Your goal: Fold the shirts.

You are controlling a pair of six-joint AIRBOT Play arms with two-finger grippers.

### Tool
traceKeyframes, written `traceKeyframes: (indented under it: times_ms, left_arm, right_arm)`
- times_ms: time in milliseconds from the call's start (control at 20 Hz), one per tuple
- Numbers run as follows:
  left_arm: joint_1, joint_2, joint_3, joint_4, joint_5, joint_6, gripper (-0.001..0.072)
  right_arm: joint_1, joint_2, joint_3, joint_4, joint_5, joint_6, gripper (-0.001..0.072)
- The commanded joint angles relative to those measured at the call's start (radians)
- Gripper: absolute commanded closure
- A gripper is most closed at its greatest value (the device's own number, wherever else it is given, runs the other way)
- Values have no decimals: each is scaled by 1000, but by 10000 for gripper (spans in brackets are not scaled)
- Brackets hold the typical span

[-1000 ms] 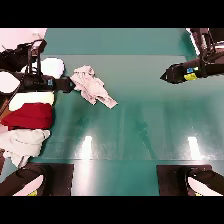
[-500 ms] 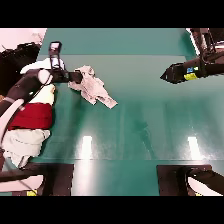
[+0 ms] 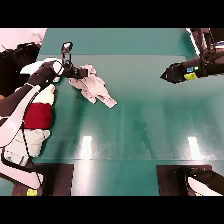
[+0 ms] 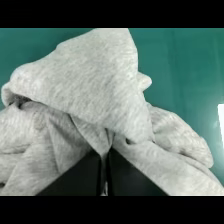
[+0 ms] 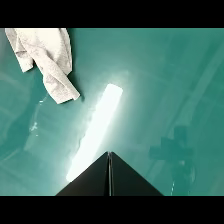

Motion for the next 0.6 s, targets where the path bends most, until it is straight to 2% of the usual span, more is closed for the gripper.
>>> traceKeyframes:
  times_ms: [0, 150, 250, 400, 550]
  left_arm:
    - [0, 53, 57, 27, -81, 4, 689]
    - [0, 263, 143, 77, -36, 6, 689]
    - [-13, 417, 200, 76, -68, 43, 689]
    - [-98, 603, 212, 77, -163, 83, 689]
    - [-247, 638, 200, 77, -330, 61, 689]
  right_arm:
    - [-3, 37, 1, -10, -54, 0, 698]
    - [-38, 137, 1, -8, -216, 0, 698]
    - [-85, 206, 1, -7, -282, 0, 698]
    - [-155, 277, 1, -7, -297, 0, 698]
    - [-200, 316, 1, 2, -290, 1, 697]
